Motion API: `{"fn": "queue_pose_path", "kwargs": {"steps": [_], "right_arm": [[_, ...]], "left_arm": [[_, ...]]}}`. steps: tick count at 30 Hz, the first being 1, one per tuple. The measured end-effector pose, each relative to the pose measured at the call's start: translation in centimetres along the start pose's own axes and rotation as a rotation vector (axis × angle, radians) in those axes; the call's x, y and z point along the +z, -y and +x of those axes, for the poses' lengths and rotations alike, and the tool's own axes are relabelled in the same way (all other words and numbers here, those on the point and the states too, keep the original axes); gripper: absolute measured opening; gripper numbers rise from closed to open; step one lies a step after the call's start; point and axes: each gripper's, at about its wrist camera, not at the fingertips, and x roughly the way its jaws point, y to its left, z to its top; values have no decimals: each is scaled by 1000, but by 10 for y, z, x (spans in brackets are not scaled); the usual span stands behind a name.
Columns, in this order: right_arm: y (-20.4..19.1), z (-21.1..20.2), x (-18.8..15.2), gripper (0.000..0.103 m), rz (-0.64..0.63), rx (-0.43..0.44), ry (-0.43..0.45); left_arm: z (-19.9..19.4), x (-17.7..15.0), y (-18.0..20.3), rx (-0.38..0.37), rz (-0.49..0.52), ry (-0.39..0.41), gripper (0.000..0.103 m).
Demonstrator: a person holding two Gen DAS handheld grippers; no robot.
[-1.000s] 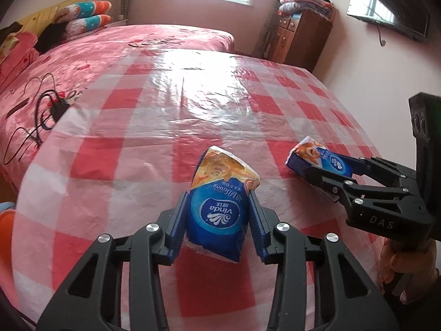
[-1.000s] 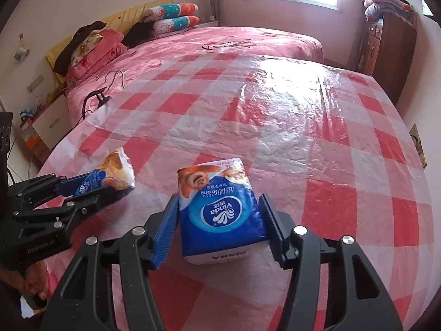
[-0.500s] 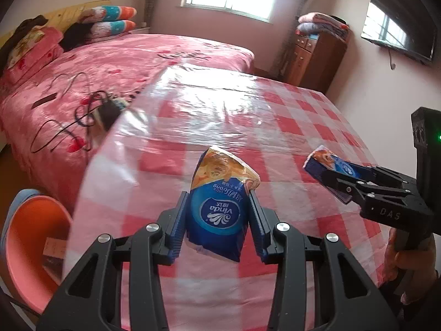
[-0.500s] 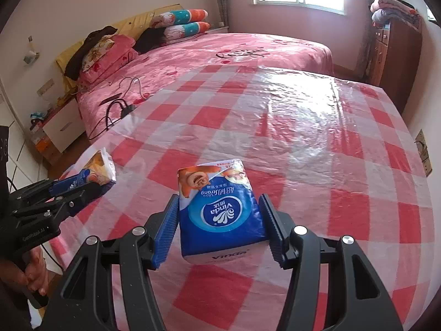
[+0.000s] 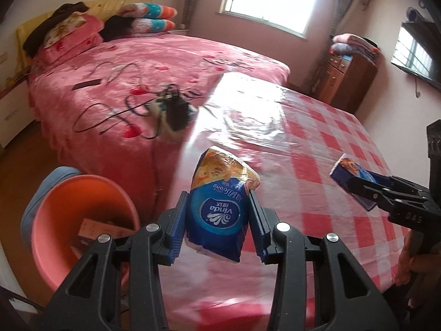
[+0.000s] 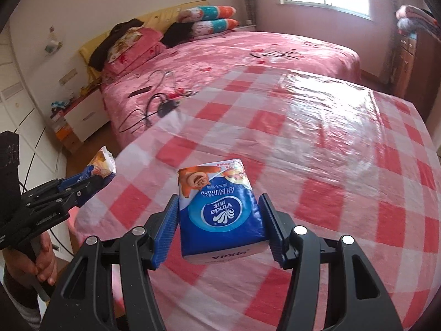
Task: Collect trash
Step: 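Carry both tissue packs to the pink bucket and drop them in with both tools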
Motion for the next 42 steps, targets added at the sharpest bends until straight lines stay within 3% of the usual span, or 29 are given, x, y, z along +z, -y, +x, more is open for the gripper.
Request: {"fn": "queue_pose_path", "kwargs": {"steps": [24, 33, 42], "right_arm": [[-152, 63, 33, 58, -252, 231, -105], [-211, 97, 33, 58, -361, 304, -154], [-244, 128, 27, 59, -387, 345, -209]], "left_arm": [[-14, -31, -151, 217, -279, -12, 43], [-9, -49, -186, 259, -347, -48, 43], [1, -61, -204, 276, -392, -76, 44]]}}
